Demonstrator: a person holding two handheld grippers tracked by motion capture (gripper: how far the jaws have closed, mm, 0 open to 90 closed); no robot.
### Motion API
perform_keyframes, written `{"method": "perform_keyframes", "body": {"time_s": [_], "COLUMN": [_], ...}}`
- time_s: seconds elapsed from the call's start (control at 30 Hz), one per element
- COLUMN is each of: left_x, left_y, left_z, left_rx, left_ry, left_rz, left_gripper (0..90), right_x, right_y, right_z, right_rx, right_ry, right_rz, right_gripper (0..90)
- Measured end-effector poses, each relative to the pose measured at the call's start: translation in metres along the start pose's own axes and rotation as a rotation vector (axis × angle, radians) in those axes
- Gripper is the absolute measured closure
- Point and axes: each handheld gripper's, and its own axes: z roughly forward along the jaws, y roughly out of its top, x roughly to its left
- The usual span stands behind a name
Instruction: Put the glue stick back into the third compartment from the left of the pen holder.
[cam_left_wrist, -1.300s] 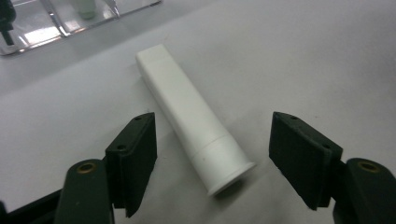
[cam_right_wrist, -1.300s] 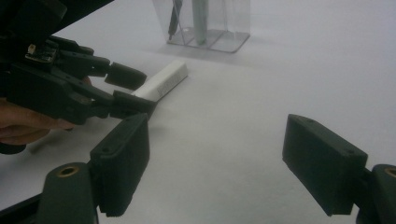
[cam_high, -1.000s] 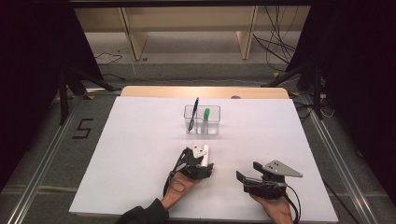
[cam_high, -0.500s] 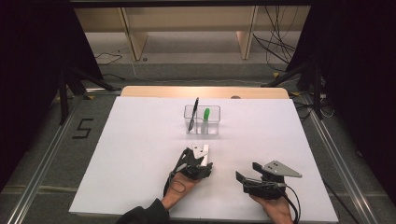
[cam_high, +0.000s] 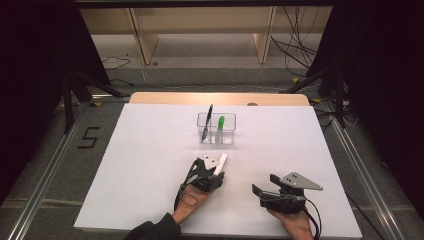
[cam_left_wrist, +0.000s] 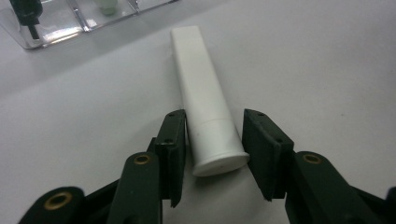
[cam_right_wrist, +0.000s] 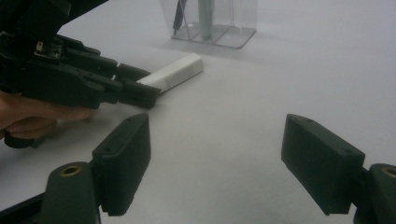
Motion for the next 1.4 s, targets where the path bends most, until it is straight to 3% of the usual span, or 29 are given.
{"method": "perform_keyframes", "body": {"time_s": [0.27,0.43,0.6,0.7,1.03,1.4], "left_x": [0.002,0.007,0.016,0.024,0.042,0.051], "left_y": [0.0,0.002,0.005,0.007,0.017,0.035], "left_z": [0.0,-0.001,-0.001,-0.002,-0.013,-0.033], "left_rx": [-0.004,0.01,0.025,0.028,0.033,0.055], "left_ry": [-0.007,-0.042,-0.097,-0.142,-0.193,-0.243], "left_rz": [0.006,0.008,-0.02,-0.066,-0.106,-0.067], "left_gripper": [64.2,64.6,64.8,64.8,64.9,65.0], "right_x": [0.0,0.0,0.0,-0.001,-0.001,0.0], "right_y": [0.0,0.0,0.0,0.0,0.0,0.001], "right_z": [0.0,0.0,0.0,0.0,0.001,0.001], "right_rx": [0.004,0.003,0.003,0.002,0.001,-0.001], "right_ry": [0.001,0.001,0.002,0.0,0.003,0.008], "right_rz": [-0.002,-0.001,-0.002,0.002,0.002,0.001], "right_gripper": [25.2,25.2,25.2,25.3,25.3,25.3]}}
